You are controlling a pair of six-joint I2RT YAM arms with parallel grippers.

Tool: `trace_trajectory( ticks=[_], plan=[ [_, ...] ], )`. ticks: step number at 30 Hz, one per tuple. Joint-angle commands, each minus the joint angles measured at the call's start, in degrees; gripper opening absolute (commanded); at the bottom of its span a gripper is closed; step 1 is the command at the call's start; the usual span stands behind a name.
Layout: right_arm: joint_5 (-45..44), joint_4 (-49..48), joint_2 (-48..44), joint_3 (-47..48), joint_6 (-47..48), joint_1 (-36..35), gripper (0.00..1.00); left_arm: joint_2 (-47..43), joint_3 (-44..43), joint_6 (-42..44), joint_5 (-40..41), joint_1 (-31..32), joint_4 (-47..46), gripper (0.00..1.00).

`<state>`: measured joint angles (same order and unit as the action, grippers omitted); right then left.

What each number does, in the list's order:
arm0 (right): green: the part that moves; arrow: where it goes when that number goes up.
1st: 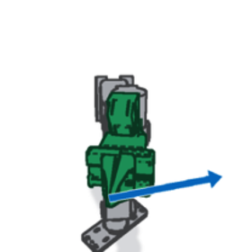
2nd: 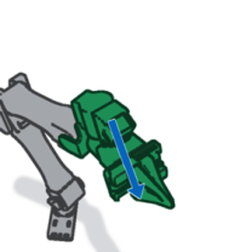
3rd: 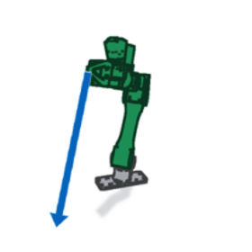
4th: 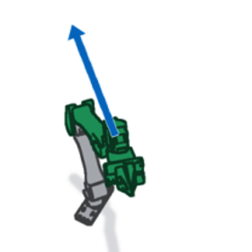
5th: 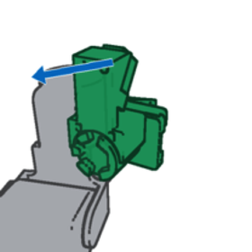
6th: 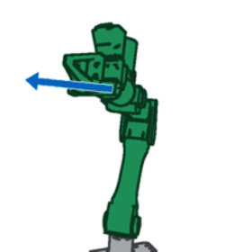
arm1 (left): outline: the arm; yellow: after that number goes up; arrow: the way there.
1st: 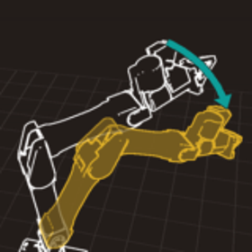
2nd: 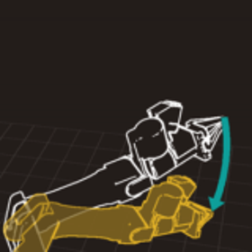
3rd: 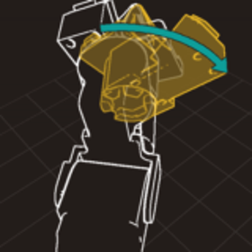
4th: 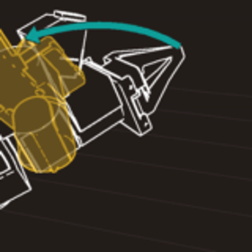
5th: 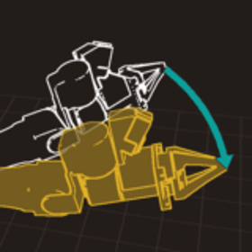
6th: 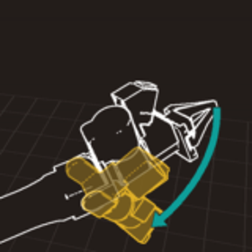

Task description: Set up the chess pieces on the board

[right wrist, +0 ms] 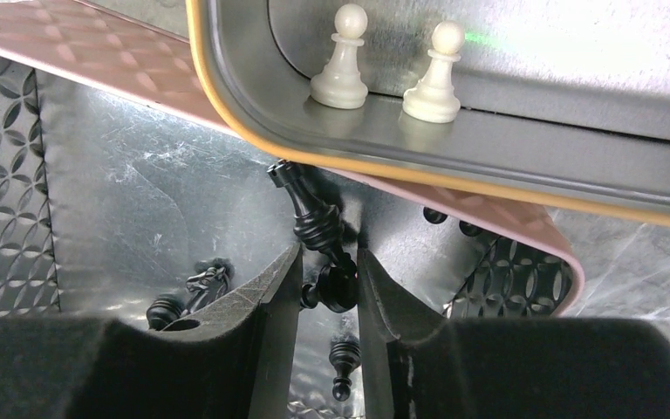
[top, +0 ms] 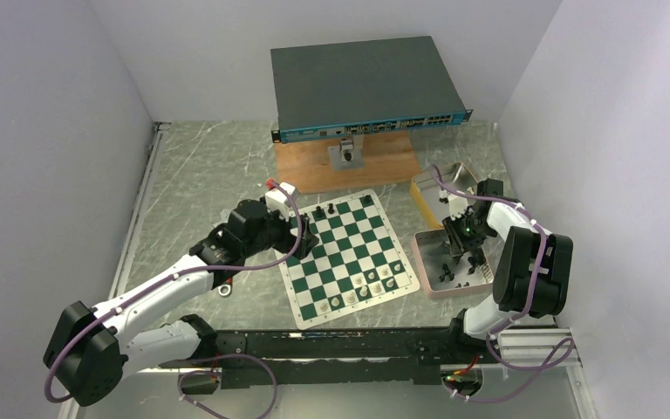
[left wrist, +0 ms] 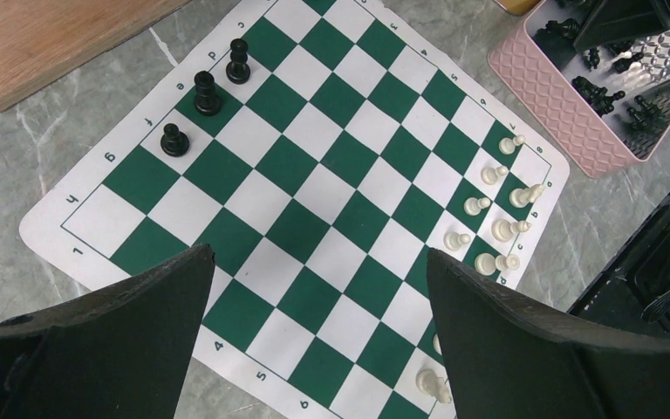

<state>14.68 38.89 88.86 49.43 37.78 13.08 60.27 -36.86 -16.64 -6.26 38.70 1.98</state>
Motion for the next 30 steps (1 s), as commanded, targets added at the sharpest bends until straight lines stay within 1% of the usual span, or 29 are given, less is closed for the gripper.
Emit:
trace_trajectory(
  ticks=[1,3,6,10,17,20,23,28,30],
  plan=[
    [2.46,-0.23,-0.77,0.98,2.20,-0.02,0.32,-0.34,-1.55,0.43,-1.36,-0.11,-0.75,0.96],
    [2.95,-0.27,-0.59,1.04,2.82,-0.19,0.31,-0.12,-1.63,0.47,-1.53,-0.12,-0.75,0.96],
    [4.10,0.14,-0.56,0.87,4.39,-0.50,0.26,-0.22,-1.65,0.92,-2.22,-0.17,-0.91,0.96],
    [5.77,1.44,-1.40,0.93,6.85,-0.60,0.12,-1.30,-0.54,1.23,-5.39,-0.12,-3.74,0.95],
    [8.18,2.51,-6.92,-0.69,10.75,-0.60,0.09,-1.12,0.89,0.98,-17.40,-0.09,-9.90,0.93],
    [9.83,3.57,-9.77,-1.52,12.47,-0.60,0.08,0.04,0.95,-0.50,-22.39,-0.10,-13.10,0.92],
    [12.26,5.51,-12.83,-2.19,14.60,-0.56,0.08,2.47,1.38,-5.22,-27.33,-0.04,-19.15,0.92],
    [16.46,9.16,-16.78,-3.56,16.98,-0.60,0.07,9.48,1.53,-18.34,-33.82,-0.04,-32.30,0.93],
    [17.89,10.98,-18.54,-3.86,18.14,-0.60,0.07,13.31,1.61,-25.16,-35.42,0.04,-39.21,0.99]
  ],
)
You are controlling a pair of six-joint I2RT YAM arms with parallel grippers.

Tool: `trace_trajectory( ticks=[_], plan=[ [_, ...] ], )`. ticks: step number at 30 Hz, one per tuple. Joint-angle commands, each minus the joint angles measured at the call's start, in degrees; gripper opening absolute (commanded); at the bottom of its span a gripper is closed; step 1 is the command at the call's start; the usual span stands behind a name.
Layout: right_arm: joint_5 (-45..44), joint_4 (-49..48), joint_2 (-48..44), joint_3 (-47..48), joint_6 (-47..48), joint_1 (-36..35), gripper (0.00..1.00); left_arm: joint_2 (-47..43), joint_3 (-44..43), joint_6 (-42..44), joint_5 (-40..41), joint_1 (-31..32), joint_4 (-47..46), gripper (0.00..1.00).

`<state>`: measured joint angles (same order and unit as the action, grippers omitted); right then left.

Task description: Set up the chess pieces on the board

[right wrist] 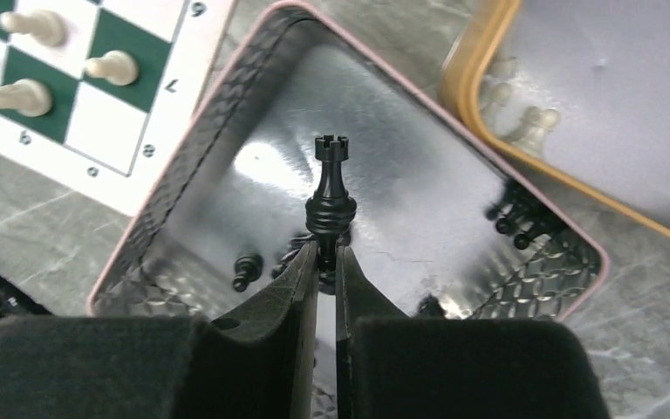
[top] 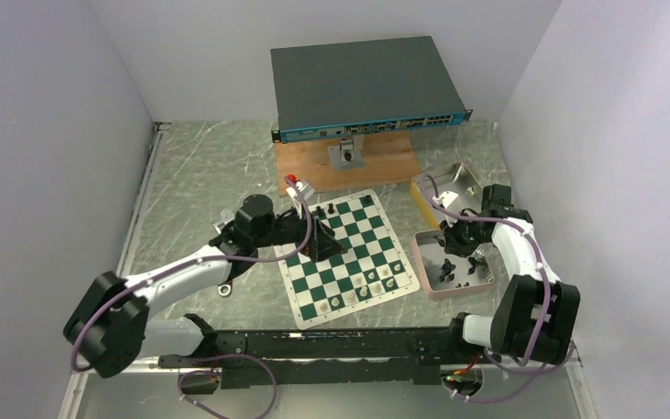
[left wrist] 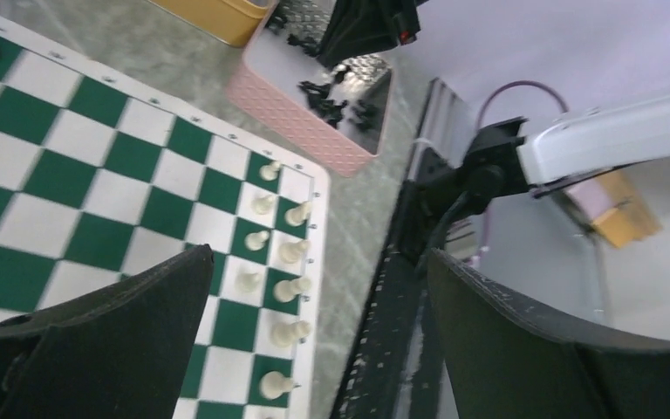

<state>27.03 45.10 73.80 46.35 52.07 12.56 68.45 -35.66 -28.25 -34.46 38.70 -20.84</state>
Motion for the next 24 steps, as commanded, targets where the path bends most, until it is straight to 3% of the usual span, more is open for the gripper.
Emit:
trace_trajectory(
  ticks=[1,4,8,15,24],
  plan=[
    [6.18,5.69,-4.41,-0.66,4.35,-0.08,0.07,7.22,0.49,-16.72,-7.77,0.25,-20.33,0.99],
    [8.44,7.80,-7.01,-0.26,5.32,-0.08,0.07,13.52,0.04,-24.10,-7.58,1.66,-30.24,1.00],
    [11.38,9.52,-8.70,0.59,6.12,-0.08,0.07,21.55,-3.05,-28.94,-4.75,4.92,-35.68,1.00],
    [15.20,11.79,-9.90,2.11,7.47,-0.08,0.07,32.06,-12.52,-33.46,3.09,10.50,-35.28,0.99],
    [18.34,13.70,-11.54,3.04,8.77,-0.08,0.07,42.16,-21.76,-39.23,9.29,13.50,-32.90,0.84]
  ],
)
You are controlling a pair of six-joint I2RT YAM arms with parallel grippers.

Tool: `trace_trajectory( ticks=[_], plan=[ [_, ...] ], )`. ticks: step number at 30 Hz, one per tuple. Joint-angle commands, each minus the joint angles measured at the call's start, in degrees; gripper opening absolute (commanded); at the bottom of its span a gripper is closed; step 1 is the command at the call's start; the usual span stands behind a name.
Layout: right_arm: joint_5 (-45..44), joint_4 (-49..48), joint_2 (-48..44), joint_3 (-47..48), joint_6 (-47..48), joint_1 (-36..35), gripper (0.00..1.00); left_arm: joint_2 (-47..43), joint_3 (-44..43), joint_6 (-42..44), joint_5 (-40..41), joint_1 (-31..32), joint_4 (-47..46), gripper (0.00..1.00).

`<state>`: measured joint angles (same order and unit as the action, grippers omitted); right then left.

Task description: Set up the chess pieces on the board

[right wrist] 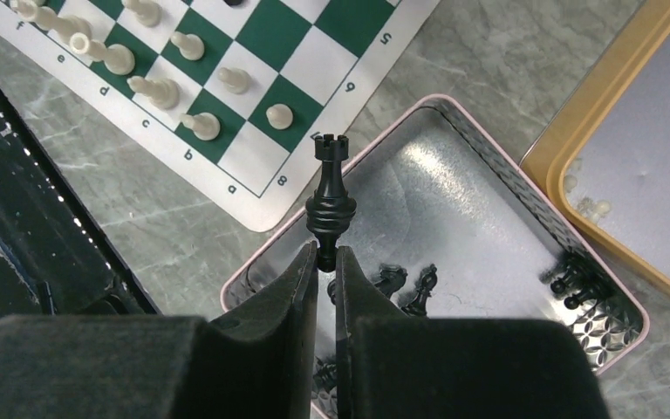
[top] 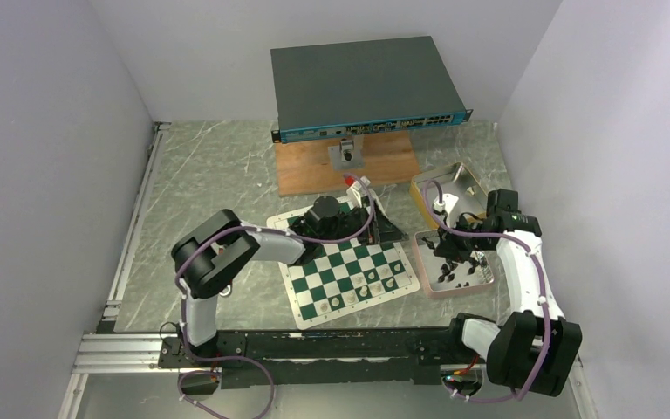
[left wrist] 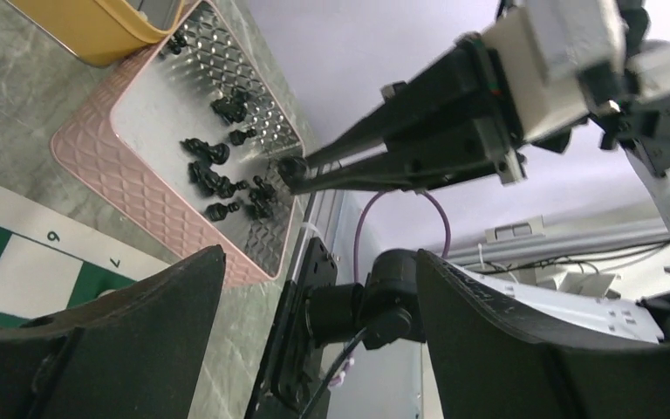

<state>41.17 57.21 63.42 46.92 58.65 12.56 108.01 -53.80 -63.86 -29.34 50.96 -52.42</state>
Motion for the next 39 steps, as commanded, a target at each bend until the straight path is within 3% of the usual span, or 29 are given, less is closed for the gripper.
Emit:
trace_trajectory(
  ticks=[1,12,32,39],
  plan=[
    [4.46,1.73,-1.33,2.48,2.29,-0.08,0.07,3.37,-4.31,-4.15,4.41,1.38,-1.22,0.82],
    [7.68,3.30,-0.85,2.83,4.27,-0.08,0.07,8.43,-11.21,-5.32,4.45,3.60,0.82,0.69],
    [9.11,3.61,-0.04,2.92,4.68,-0.11,0.07,10.22,-13.62,-5.49,3.79,4.37,1.67,0.43],
    [9.04,3.80,0.28,2.72,4.81,-0.16,0.07,10.22,-13.89,-5.40,3.60,4.35,1.41,0.39]
  ],
)
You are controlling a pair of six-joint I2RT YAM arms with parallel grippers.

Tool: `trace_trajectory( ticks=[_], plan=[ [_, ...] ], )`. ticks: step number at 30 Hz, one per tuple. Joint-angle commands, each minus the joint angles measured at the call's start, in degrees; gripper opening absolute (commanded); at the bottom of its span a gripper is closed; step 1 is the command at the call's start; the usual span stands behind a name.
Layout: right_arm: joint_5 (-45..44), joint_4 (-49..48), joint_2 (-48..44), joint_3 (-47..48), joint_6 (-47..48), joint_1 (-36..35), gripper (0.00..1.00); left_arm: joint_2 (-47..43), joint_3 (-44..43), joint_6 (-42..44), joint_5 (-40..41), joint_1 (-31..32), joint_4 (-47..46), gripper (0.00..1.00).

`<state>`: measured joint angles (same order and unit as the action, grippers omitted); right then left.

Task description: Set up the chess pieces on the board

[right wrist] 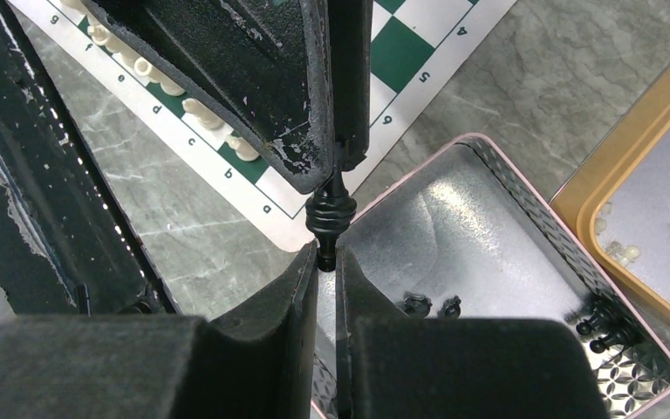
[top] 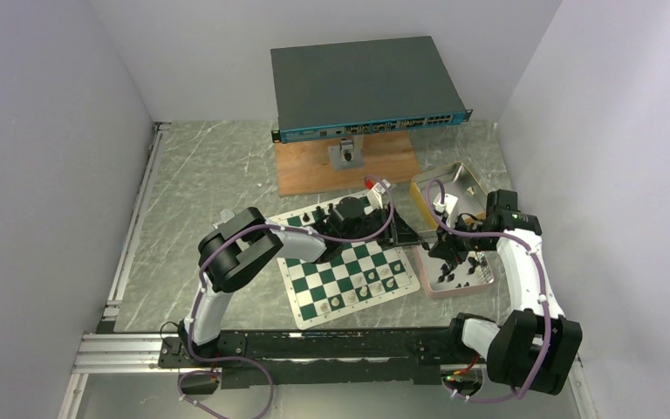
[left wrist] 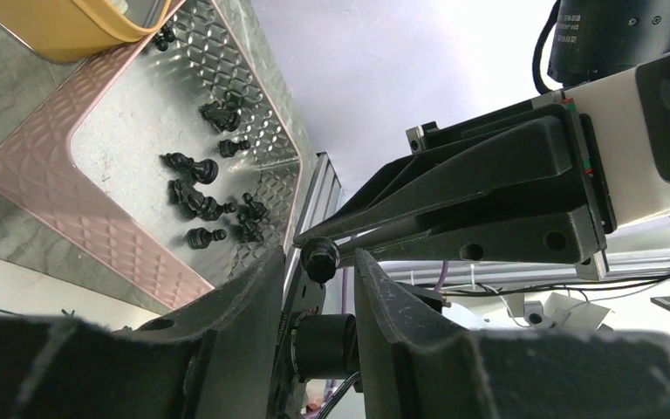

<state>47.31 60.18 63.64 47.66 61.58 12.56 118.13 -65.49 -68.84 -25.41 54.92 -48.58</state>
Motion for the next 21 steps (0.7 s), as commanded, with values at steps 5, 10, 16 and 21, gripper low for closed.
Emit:
trace_trajectory(
  ticks=[5,10,16,21],
  plan=[
    [2.72,0.56,-0.09,1.91,1.66,-0.15,0.07,0.26,-2.36,-0.64,-0.72,0.37,-3.03,0.28],
    [2.55,0.57,0.06,1.83,1.63,-0.15,0.07,0.20,-2.14,-0.45,-0.66,0.38,-3.17,0.04],
    [1.38,0.22,-0.24,1.65,1.18,-0.08,0.07,-2.92,0.20,2.99,2.16,0.39,-0.37,0.00],
    [0.26,-0.85,-1.00,1.39,-0.07,-0.08,0.07,-8.43,4.33,8.44,6.63,0.37,3.08,0.00]
  ],
)
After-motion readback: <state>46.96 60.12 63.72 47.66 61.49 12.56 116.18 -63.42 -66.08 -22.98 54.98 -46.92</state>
